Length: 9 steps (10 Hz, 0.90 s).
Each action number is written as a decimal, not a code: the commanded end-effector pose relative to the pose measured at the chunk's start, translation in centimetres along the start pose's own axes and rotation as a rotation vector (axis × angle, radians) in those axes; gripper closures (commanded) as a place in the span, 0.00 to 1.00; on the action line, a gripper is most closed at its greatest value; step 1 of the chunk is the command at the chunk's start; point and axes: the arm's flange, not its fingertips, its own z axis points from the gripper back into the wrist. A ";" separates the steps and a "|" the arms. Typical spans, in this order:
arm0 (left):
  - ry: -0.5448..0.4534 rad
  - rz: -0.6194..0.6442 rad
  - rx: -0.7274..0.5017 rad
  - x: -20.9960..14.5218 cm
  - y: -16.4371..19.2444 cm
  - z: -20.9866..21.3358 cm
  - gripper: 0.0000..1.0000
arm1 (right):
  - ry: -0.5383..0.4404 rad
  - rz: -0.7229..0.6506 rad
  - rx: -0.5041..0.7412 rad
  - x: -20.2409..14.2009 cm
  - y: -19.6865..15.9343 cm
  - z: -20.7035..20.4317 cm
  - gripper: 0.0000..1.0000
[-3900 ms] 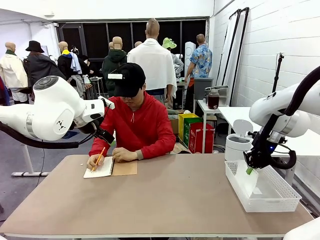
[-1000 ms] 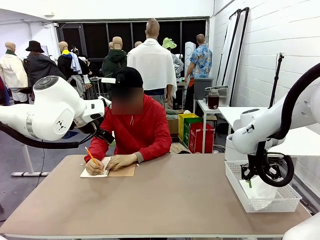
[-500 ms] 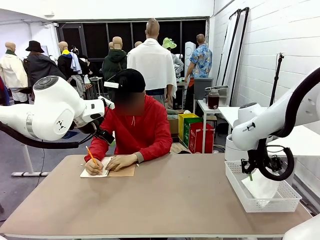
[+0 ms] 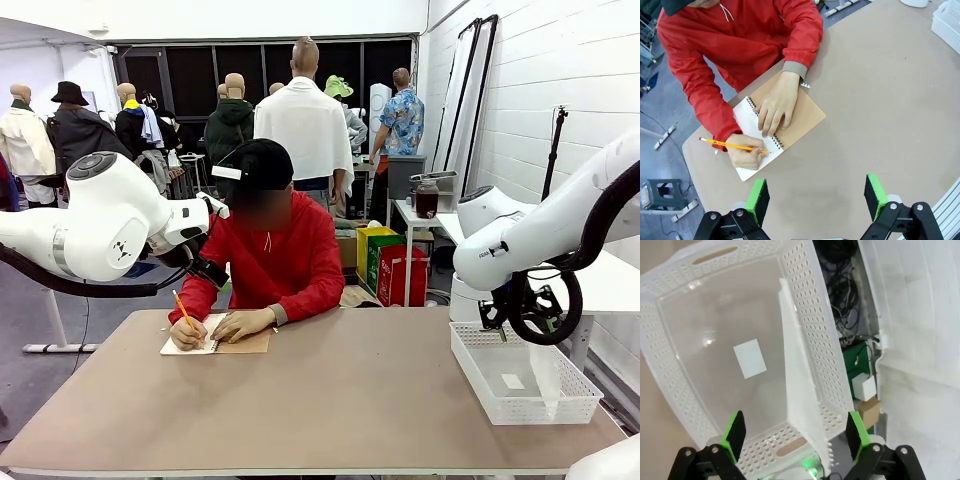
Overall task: Sort the paper based on its condition.
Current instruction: If a person hands you a paper, place it in the Organizing basket , and if it's crumpled, put it in the Trash can.
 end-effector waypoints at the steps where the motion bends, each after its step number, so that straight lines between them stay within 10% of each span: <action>1: 0.003 0.002 -0.001 -0.1 0.1 0.0 0.00 | -0.031 -0.047 -0.020 -0.6 -0.4 1.2 0.00; 9: 0.003 0.002 -0.001 -0.1 0.1 0.0 0.00 | -0.041 0.094 0.343 0.0 -2.8 5.0 0.00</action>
